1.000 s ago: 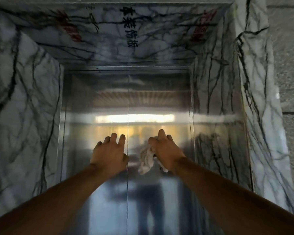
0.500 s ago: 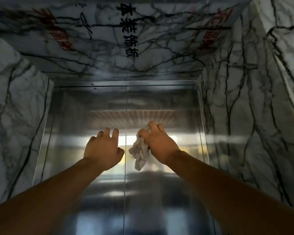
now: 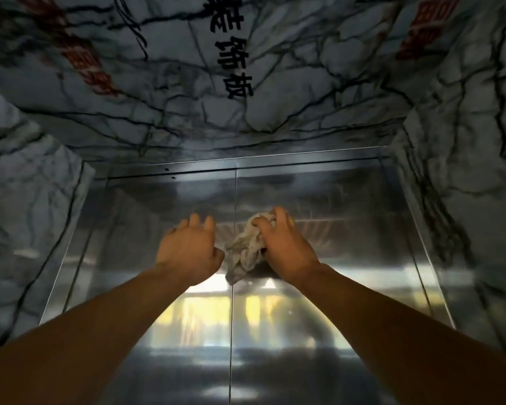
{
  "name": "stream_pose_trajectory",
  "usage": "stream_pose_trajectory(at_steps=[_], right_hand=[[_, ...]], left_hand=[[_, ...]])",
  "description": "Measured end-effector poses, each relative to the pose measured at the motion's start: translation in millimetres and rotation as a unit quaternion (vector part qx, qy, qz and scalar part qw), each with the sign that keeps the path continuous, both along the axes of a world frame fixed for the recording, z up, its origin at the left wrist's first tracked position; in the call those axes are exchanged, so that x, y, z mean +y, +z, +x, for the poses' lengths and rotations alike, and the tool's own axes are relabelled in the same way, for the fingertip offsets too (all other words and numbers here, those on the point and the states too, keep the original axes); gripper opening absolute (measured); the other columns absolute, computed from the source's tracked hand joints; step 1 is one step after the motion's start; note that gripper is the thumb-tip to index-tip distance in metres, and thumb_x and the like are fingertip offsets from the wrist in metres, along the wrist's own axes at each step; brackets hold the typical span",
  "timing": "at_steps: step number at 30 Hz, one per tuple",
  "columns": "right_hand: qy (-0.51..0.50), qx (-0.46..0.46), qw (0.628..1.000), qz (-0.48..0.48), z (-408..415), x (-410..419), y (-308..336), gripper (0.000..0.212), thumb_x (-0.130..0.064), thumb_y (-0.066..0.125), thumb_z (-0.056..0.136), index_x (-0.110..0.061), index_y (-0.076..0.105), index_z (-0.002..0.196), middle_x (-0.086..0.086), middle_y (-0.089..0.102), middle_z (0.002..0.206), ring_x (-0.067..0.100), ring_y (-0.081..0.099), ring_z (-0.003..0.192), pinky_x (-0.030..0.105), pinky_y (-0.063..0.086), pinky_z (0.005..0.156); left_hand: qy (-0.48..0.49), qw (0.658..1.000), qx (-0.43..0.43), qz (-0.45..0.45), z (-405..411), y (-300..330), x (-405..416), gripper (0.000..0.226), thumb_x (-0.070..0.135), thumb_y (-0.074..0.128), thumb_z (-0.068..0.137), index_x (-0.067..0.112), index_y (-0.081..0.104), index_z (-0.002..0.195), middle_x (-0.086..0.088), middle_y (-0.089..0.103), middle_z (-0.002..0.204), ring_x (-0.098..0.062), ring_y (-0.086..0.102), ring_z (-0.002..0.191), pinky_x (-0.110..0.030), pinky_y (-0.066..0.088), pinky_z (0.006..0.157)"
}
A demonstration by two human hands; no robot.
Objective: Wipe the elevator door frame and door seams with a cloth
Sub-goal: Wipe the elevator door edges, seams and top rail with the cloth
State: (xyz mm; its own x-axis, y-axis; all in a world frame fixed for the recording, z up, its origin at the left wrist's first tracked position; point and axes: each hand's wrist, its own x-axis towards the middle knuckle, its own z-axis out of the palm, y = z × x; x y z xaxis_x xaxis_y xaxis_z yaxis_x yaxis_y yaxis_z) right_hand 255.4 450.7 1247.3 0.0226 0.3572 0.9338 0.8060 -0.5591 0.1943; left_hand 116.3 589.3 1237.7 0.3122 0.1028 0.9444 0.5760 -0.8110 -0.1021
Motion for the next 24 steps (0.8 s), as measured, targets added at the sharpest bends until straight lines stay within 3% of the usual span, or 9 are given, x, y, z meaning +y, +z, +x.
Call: stream_pose_trajectory(at_steps=[7,14,18,24], right_hand=[[0.048,-0.041,0.998,0.013,15.1,101.5,20.5,0.064,-0.019,0.069,0.087,-0.024,0.034,0.141,0.008,0.014,0.141,0.031,0.031,0.131,0.044,0.049,0.097],[0.092,-0.092,0.990,0.048,5.2,220.0,45.7,0.059,-0.017,0.066,0.090,-0.028,0.034,0.139,0.006,0.014,0.145,0.030,0.034,0.131,0.044,0.050,0.095],[0.079,-0.129,0.988,0.040,1.7,262.5,65.7,0.063,-0.017,0.067,0.085,-0.029,0.034,0.138,0.008,0.017,0.143,0.032,0.034,0.129,0.052,0.050,0.092],[0.116,-0.187,0.975,0.033,-10.1,322.4,96.7,0.056,-0.011,0.063,0.084,-0.029,0.043,0.133,0.010,0.026,0.141,0.030,0.033,0.128,0.048,0.048,0.092]], left_hand=[[0.019,1.000,-0.005,0.016,30.1,18.2,103.3,0.063,0.051,0.049,0.090,0.019,0.035,0.142,-0.011,0.047,0.135,-0.030,0.049,0.124,-0.042,0.044,0.097],[0.039,0.998,-0.038,0.012,22.1,54.3,221.5,0.048,0.048,0.050,0.089,0.016,0.042,0.125,-0.013,0.049,0.128,-0.033,0.050,0.121,-0.044,0.042,0.094],[0.055,0.997,-0.061,0.012,16.9,69.3,265.6,0.048,0.049,0.049,0.089,0.015,0.044,0.123,-0.014,0.050,0.128,-0.034,0.050,0.121,-0.045,0.041,0.095],[0.123,0.988,-0.060,0.071,-3.8,88.1,331.4,0.062,0.050,0.044,0.092,0.017,0.042,0.143,-0.015,0.048,0.143,-0.033,0.038,0.137,-0.048,0.025,0.117]])
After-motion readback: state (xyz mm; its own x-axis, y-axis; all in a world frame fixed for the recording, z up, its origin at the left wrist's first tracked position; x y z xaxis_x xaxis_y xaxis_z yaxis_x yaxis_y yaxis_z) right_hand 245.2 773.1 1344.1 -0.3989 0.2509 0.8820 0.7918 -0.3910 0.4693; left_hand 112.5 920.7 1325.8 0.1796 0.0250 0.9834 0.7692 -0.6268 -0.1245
